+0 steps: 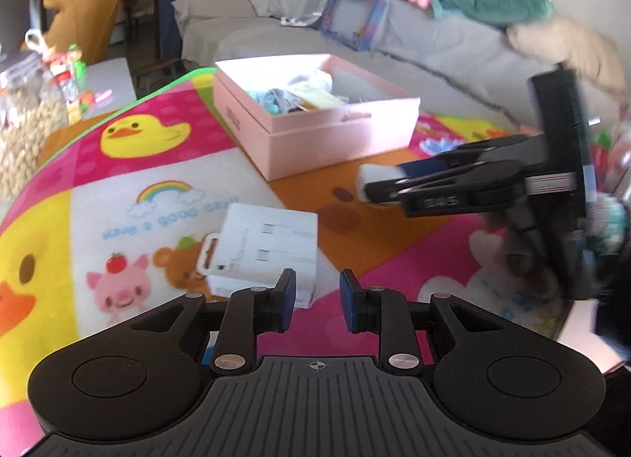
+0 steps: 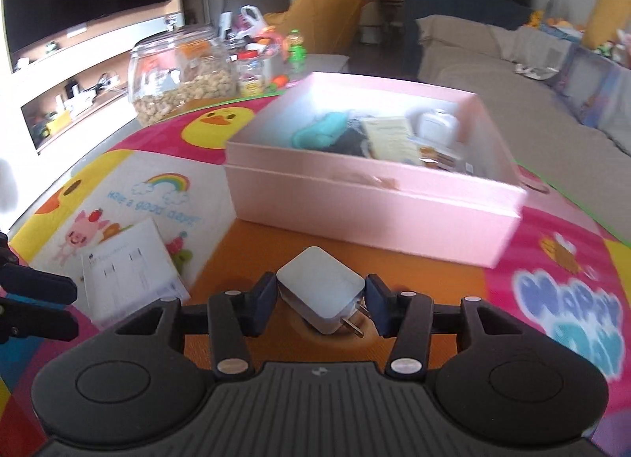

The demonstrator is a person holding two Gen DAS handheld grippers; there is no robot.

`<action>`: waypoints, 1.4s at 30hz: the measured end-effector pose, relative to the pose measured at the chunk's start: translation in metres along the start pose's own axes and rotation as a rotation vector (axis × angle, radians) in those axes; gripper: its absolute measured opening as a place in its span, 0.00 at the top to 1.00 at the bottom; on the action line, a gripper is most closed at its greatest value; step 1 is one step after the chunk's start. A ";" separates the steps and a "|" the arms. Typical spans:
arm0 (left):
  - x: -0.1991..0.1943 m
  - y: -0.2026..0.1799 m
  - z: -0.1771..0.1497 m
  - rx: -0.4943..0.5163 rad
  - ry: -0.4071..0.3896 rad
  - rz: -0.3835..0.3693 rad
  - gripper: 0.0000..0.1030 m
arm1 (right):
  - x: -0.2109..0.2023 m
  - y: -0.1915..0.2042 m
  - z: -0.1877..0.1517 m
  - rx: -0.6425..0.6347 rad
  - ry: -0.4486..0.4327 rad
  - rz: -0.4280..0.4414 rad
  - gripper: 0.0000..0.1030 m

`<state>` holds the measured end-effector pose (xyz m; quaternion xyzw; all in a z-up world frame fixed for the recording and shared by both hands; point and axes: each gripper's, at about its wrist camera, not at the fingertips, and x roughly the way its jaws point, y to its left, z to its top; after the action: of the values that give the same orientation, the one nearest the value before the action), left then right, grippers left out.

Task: Organize rigid objects
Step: 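Move the right tool down to the white wall charger on the mat, then close the right tool on the white charger while the left tool grasps the white USB-C cable box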

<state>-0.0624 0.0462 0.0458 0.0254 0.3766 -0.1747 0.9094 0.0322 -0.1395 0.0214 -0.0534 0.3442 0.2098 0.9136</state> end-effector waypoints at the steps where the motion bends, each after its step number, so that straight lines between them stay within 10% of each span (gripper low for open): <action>1: 0.004 -0.005 0.001 0.016 -0.010 0.016 0.74 | -0.004 -0.004 -0.004 0.021 0.003 -0.012 0.53; 8: 0.032 -0.027 0.006 0.015 0.107 -0.057 0.71 | -0.010 -0.016 -0.021 0.083 -0.020 -0.028 0.48; 15: 0.021 -0.033 0.002 0.035 0.032 -0.119 0.67 | -0.009 -0.009 -0.023 0.053 -0.023 -0.033 0.41; 23: 0.008 0.001 0.013 -0.027 0.008 0.139 0.67 | -0.008 -0.009 -0.023 0.046 -0.021 -0.021 0.35; 26: 0.010 0.005 0.012 -0.021 0.005 0.127 0.66 | -0.007 -0.007 -0.023 0.043 -0.019 -0.020 0.34; 34: 0.021 -0.014 0.010 0.057 0.024 0.047 0.21 | -0.006 -0.004 -0.023 0.024 -0.013 -0.029 0.33; 42: 0.008 -0.003 0.009 0.026 -0.044 0.034 0.25 | -0.005 -0.003 -0.023 0.023 -0.012 -0.021 0.30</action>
<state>-0.0525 0.0397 0.0470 0.0397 0.3539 -0.1644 0.9198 0.0163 -0.1498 0.0073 -0.0452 0.3403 0.1965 0.9184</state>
